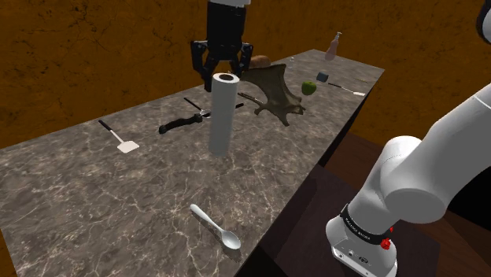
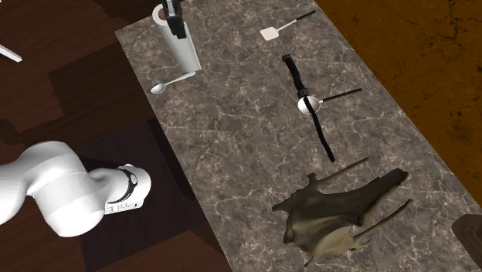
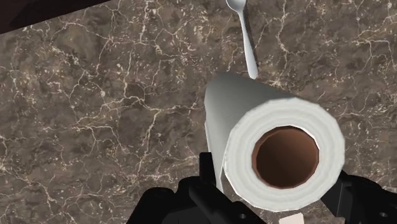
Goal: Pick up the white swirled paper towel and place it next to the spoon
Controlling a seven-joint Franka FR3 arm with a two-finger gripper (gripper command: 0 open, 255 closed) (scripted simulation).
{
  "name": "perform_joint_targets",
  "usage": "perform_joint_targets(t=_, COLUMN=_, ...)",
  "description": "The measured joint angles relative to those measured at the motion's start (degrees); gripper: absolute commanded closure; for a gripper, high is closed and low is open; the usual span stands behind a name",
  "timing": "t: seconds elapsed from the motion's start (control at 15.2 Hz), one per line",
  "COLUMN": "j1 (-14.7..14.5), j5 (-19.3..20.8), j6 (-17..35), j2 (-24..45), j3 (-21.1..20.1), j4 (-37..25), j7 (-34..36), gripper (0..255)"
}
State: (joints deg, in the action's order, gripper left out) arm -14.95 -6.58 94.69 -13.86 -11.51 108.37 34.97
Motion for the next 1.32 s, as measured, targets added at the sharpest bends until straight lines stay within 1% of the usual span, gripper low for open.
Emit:
perform_joint_targets(t=0.13, j1=-0.88, j5=-0.55, j6=-1.28, j2=-1.20, j3=-1.24, j4=-0.31, j7=2.16, gripper=255)
perform_joint_targets(t=0.2, j1=-1.45, j5=-1.01, j6=-1.50, j2=-2.46, j3=-1.99, j4=0.57, j7=3.37, gripper=255)
perform_joint_targets(t=0.26, j1=-1.90, j5=-1.21, j6=-2.30, j2=-2.45, j3=-2.77, j4=-0.37, j7=4.68, gripper=255)
perform_joint_targets(t=0.4, j1=-2.95, j5=-2.00, j6=-2.60, j2=-3.93, j3=-4.31, j4=0.51, j7=7.13, gripper=255)
perform_joint_targets(t=0.73, j1=-5.30, j5=-3.55, j6=-4.86, j2=-5.28, j3=-8.41, j4=-1.28, j7=13.69, gripper=255)
perform_joint_targets(t=1.06, j1=-7.33, j5=-4.58, j6=-7.81, j2=-4.77, j3=-12.74, j4=-5.71, j7=20.61, gripper=255)
perform_joint_targets(t=1.32, j1=-8.90, j5=-4.85, j6=-9.67, j2=-3.01, j3=-16.84, j4=-10.09, j7=26.82, gripper=255)
